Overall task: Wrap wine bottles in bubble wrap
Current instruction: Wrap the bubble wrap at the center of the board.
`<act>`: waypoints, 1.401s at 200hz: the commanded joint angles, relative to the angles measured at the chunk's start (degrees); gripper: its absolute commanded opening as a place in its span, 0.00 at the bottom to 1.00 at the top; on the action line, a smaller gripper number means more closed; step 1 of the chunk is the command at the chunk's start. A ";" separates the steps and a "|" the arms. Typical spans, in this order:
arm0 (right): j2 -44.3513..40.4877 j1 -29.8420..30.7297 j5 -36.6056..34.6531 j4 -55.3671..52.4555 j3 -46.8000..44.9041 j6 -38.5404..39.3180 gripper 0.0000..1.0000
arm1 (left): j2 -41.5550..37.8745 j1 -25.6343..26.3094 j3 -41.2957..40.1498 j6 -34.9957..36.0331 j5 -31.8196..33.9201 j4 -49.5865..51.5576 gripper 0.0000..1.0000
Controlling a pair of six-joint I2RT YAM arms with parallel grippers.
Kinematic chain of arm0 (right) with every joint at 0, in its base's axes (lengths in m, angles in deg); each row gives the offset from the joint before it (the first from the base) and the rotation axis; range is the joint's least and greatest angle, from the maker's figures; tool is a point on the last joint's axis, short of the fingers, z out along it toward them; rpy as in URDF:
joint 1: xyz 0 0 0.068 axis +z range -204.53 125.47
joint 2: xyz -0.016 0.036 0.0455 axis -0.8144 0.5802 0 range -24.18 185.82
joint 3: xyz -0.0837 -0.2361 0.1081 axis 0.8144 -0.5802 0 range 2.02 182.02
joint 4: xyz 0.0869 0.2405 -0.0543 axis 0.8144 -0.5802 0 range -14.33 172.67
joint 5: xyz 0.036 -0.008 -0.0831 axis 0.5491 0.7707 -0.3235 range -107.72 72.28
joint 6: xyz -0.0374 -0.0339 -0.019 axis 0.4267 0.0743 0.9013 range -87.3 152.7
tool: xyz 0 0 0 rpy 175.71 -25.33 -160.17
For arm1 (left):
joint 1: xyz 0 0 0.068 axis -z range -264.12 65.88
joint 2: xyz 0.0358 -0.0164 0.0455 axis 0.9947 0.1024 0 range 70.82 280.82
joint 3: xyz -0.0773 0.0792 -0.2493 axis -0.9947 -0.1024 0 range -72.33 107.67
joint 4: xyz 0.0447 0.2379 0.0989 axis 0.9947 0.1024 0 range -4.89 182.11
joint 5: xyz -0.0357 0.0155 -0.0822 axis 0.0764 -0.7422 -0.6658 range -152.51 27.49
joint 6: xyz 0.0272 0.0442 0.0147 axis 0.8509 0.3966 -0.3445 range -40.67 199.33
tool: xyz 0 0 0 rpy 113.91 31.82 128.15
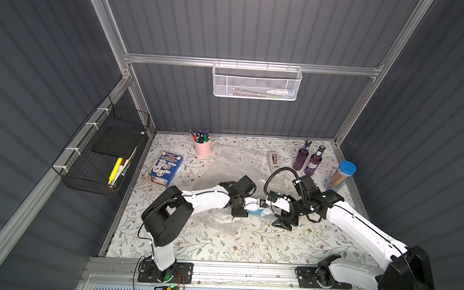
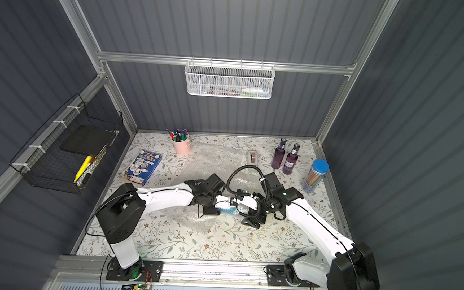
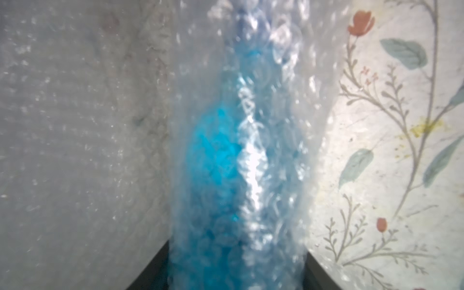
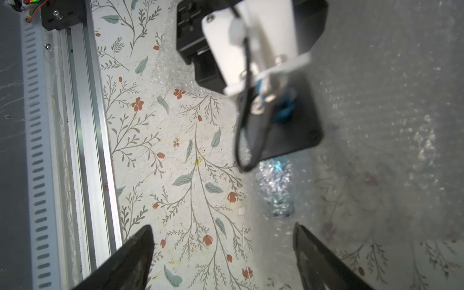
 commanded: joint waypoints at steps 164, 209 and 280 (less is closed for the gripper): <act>15.05 14.26 -25.65 46.52 -13.17 24.69 0.84 | 16.61 -7.71 18.99 -2.85 -31.83 29.08 0.59; 19.06 15.28 -26.70 44.13 -10.49 22.98 0.72 | 17.46 -8.13 19.93 -2.68 -32.18 29.96 0.63; 24.07 14.83 -21.66 29.60 -3.15 13.98 0.50 | 12.41 -8.58 20.15 -4.52 -26.18 26.85 0.84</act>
